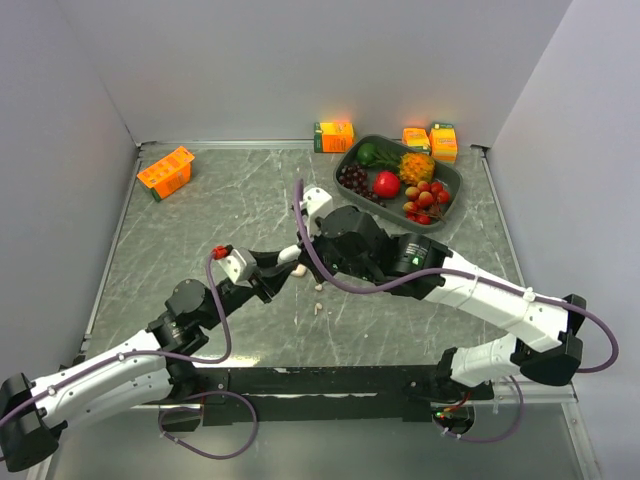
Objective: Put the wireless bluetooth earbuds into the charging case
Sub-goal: Close the charging case, then place the charging case at the center of the board.
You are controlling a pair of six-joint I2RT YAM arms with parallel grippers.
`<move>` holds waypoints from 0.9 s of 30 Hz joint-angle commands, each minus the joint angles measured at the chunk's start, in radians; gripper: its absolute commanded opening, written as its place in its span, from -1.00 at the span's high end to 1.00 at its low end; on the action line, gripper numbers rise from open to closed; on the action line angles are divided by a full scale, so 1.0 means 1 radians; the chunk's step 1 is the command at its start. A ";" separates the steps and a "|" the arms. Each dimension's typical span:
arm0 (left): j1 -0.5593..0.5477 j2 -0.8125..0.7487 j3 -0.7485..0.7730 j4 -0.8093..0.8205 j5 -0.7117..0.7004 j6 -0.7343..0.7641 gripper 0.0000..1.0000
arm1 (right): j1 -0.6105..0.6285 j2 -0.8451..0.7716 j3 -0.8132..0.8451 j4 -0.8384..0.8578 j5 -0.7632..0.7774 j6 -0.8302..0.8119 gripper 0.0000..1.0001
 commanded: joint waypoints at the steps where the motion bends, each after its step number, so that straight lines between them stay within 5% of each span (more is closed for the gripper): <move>1: 0.000 -0.018 0.028 0.062 -0.042 0.024 0.97 | 0.009 -0.051 -0.021 -0.019 0.007 0.023 1.00; 8: 0.000 -0.012 0.024 0.039 -0.094 -0.010 0.97 | 0.006 -0.233 -0.114 0.134 0.156 0.071 1.00; 12: 0.061 0.043 0.082 -0.101 -0.168 -0.181 0.97 | -0.018 -0.330 -0.191 0.183 0.246 0.079 0.93; 16: 0.296 0.227 0.221 -0.361 -0.002 -0.396 0.97 | -0.043 -0.335 -0.232 0.143 0.251 0.106 0.85; 17: 0.344 0.325 0.249 -0.423 0.139 -0.431 0.97 | -0.046 -0.335 -0.240 0.140 0.245 0.112 0.83; 20: 0.498 0.480 0.298 -0.386 0.389 -0.552 0.96 | -0.049 -0.338 -0.288 0.151 0.231 0.131 0.74; 27: 0.619 0.778 0.477 -0.370 0.554 -0.551 0.97 | -0.058 -0.358 -0.398 0.203 0.191 0.157 0.69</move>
